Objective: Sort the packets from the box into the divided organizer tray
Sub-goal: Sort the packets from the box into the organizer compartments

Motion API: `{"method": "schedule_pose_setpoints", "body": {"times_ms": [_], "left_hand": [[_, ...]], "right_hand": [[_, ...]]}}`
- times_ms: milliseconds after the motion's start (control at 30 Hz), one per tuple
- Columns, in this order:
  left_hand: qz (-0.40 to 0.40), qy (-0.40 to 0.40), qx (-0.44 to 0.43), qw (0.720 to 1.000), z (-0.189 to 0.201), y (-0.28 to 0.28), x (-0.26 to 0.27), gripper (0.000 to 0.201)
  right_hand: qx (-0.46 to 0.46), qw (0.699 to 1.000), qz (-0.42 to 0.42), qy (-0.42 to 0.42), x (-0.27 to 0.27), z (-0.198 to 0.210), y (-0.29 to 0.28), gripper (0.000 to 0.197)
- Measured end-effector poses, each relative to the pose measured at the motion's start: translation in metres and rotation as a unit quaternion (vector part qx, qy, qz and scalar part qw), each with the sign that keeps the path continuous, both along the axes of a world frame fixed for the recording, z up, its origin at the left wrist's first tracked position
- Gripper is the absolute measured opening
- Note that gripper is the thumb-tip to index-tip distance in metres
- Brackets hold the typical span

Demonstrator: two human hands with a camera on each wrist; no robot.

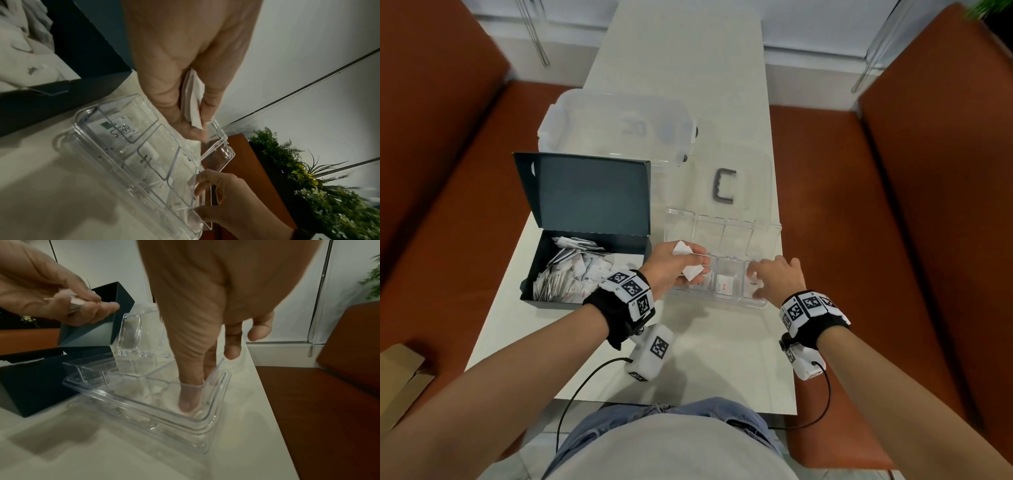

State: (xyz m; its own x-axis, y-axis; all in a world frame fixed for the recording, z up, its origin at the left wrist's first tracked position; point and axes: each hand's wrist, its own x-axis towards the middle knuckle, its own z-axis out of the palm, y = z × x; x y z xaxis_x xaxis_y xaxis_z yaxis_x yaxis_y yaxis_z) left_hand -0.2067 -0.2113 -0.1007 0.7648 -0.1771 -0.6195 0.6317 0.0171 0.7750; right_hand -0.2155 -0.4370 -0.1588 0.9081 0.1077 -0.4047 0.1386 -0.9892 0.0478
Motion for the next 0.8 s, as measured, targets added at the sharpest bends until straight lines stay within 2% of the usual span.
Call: {"method": "schedule_pose_setpoints", "body": {"times_ms": [267, 367, 467, 633, 800], "left_hand": [[0.027, 0.043, -0.047, 0.998, 0.003, -0.004, 0.009, 0.022], [0.032, 0.062, -0.073, 0.995, 0.006, -0.003, 0.012, 0.027], [0.018, 0.053, -0.080, 0.995, 0.007, -0.001, 0.012, 0.038], [-0.021, 0.017, -0.076, 0.997, 0.008, -0.002, 0.010, 0.042], [-0.035, -0.019, -0.066, 0.997, 0.008, 0.000, 0.008, 0.037]], "right_hand": [[-0.008, 1.000, 0.007, 0.001, -0.002, 0.007, 0.005, 0.033], [0.006, 1.000, -0.006, -0.001, 0.003, 0.018, 0.006, 0.023], [0.108, 0.990, -0.076, -0.057, 0.008, 0.037, 0.013, 0.020], [0.348, 0.926, -0.132, -0.058, 0.009, 0.061, 0.042, 0.016], [0.412, 0.898, -0.131, -0.083, 0.012, 0.064, 0.063, 0.024]]}}
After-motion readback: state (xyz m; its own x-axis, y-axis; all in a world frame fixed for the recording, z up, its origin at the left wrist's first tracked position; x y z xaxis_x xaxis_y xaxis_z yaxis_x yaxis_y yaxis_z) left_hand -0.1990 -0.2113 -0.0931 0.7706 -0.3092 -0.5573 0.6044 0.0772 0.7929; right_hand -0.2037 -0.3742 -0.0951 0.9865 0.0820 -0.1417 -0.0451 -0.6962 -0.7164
